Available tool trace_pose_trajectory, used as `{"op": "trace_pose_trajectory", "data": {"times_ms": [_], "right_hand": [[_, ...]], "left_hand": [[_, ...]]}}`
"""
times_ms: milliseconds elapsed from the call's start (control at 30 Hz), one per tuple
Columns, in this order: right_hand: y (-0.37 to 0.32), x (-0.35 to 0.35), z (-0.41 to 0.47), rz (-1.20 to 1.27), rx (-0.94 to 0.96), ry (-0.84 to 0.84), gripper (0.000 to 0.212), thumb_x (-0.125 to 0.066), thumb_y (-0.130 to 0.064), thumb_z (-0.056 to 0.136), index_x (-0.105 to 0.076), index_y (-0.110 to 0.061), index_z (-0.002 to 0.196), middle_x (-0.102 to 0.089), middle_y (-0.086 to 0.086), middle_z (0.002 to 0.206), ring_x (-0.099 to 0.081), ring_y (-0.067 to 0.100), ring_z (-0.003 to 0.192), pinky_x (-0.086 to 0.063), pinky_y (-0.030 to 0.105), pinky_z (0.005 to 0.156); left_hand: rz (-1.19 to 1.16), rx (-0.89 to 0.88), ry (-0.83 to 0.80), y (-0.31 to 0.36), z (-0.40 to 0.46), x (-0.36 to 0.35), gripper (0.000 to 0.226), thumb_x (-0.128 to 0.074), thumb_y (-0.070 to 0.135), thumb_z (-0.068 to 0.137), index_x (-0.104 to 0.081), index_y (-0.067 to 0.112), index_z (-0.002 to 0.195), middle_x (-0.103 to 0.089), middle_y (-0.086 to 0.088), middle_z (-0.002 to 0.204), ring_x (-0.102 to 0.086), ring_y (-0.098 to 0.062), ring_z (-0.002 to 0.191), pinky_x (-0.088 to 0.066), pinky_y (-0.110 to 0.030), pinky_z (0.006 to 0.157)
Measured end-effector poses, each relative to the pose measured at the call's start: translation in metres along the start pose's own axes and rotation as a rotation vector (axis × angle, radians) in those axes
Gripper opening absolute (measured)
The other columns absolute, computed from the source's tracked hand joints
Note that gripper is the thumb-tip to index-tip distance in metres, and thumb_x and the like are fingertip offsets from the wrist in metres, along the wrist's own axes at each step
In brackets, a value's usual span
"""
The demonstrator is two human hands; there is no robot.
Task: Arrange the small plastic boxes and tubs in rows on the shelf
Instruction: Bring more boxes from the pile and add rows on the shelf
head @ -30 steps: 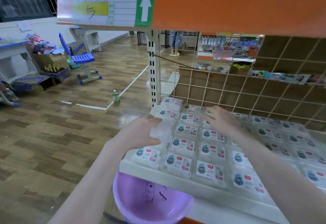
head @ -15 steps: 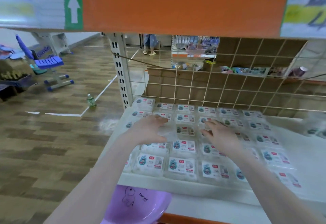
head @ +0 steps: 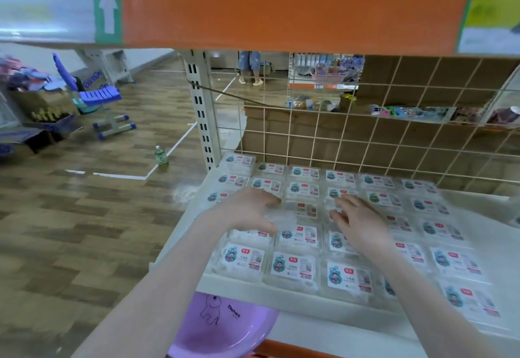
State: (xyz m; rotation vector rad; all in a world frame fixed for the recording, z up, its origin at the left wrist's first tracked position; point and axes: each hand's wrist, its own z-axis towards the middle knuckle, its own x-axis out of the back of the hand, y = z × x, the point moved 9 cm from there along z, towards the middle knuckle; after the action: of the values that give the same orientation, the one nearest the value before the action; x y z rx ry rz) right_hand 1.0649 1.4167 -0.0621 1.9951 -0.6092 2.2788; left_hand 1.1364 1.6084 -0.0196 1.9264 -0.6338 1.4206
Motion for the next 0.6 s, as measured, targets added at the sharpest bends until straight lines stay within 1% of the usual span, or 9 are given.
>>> {"op": "trace_pose_trajectory", "data": {"times_ms": [67,100,167,267,333,400,467,533,600], "right_hand": [[-0.001,0.0,0.0,0.003,0.0,-0.004,0.051,-0.031,-0.046,0.098,-0.033,-0.024,0.144,-0.024,-0.008,0.153,-0.031,0.014,0.137,-0.036,0.032,0.104],[-0.001,0.001,0.0,0.006,-0.001,-0.004,0.051,-0.032,-0.046,0.098,-0.033,-0.024,0.144,-0.025,-0.008,0.153,-0.031,0.014,0.137,-0.036,0.032,0.104],[-0.001,0.002,0.0,0.015,0.008,0.004,0.05,-0.033,-0.045,0.098,-0.035,-0.024,0.143,-0.027,-0.008,0.152,-0.032,0.014,0.135,-0.036,0.031,0.103],[-0.002,0.003,-0.001,0.029,0.028,0.019,0.047,-0.035,-0.045,0.098,-0.038,-0.024,0.14,-0.032,-0.009,0.148,-0.038,0.013,0.131,-0.037,0.029,0.1],[-0.002,0.004,-0.001,0.032,0.029,0.028,0.048,-0.035,-0.045,0.097,-0.039,-0.024,0.14,-0.033,-0.01,0.148,-0.039,0.012,0.13,-0.038,0.029,0.099],[-0.003,0.004,-0.001,0.036,0.036,0.036,0.047,-0.034,-0.045,0.097,-0.04,-0.024,0.139,-0.035,-0.01,0.146,-0.041,0.012,0.128,-0.039,0.029,0.098],[-0.004,0.005,-0.001,0.039,0.041,0.046,0.045,-0.035,-0.044,0.097,-0.042,-0.024,0.137,-0.036,-0.01,0.145,-0.043,0.012,0.125,-0.04,0.027,0.096],[-0.004,0.005,-0.002,0.037,0.042,0.054,0.045,-0.034,-0.044,0.097,-0.042,-0.024,0.137,-0.036,-0.01,0.145,-0.043,0.011,0.125,-0.04,0.026,0.094],[-0.005,0.006,-0.002,0.033,0.045,0.056,0.046,-0.034,-0.044,0.097,-0.041,-0.024,0.138,-0.035,-0.01,0.146,-0.043,0.011,0.126,-0.04,0.026,0.095]], "left_hand": [[-0.063,0.019,-0.068,0.0,-0.003,-0.001,0.048,-0.06,0.05,0.078,-0.058,0.019,0.115,-0.062,0.004,0.111,-0.061,-0.019,0.088,-0.053,-0.037,0.074],[-0.091,0.011,-0.092,0.001,-0.003,-0.001,0.039,-0.057,0.051,0.081,-0.058,0.022,0.106,-0.058,0.006,0.106,-0.059,-0.019,0.085,-0.051,-0.033,0.071],[-0.149,-0.014,-0.09,0.006,-0.002,0.004,0.025,-0.054,0.047,0.084,-0.046,0.023,0.081,-0.047,0.004,0.084,-0.044,-0.016,0.071,-0.035,-0.03,0.063],[-0.274,-0.014,-0.038,0.008,-0.002,0.015,0.035,-0.051,0.04,0.089,-0.037,0.018,0.066,-0.034,0.005,0.063,-0.031,-0.015,0.058,-0.023,-0.029,0.057],[-0.29,-0.019,-0.013,0.006,0.0,0.021,0.033,-0.048,0.041,0.094,-0.049,0.016,0.071,-0.043,0.008,0.065,-0.039,-0.011,0.059,-0.029,-0.024,0.057],[-0.325,-0.02,0.009,0.004,0.002,0.024,0.023,-0.049,0.037,0.095,-0.066,0.022,0.101,-0.061,0.012,0.092,-0.053,-0.006,0.08,-0.036,-0.012,0.064],[-0.37,-0.005,0.071,0.0,0.004,0.03,0.031,-0.05,0.029,0.096,-0.059,0.022,0.125,-0.061,0.013,0.116,-0.053,-0.001,0.097,-0.038,-0.006,0.067],[-0.43,-0.001,0.156,-0.003,0.006,0.034,0.032,-0.051,0.023,0.096,-0.059,0.02,0.127,-0.062,0.008,0.121,-0.055,-0.001,0.098,-0.042,-0.005,0.067],[-0.464,-0.005,0.229,-0.004,0.007,0.037,0.03,-0.052,0.017,0.096,-0.06,0.018,0.125,-0.064,0.004,0.12,-0.059,-0.003,0.1,-0.044,-0.005,0.074]]}}
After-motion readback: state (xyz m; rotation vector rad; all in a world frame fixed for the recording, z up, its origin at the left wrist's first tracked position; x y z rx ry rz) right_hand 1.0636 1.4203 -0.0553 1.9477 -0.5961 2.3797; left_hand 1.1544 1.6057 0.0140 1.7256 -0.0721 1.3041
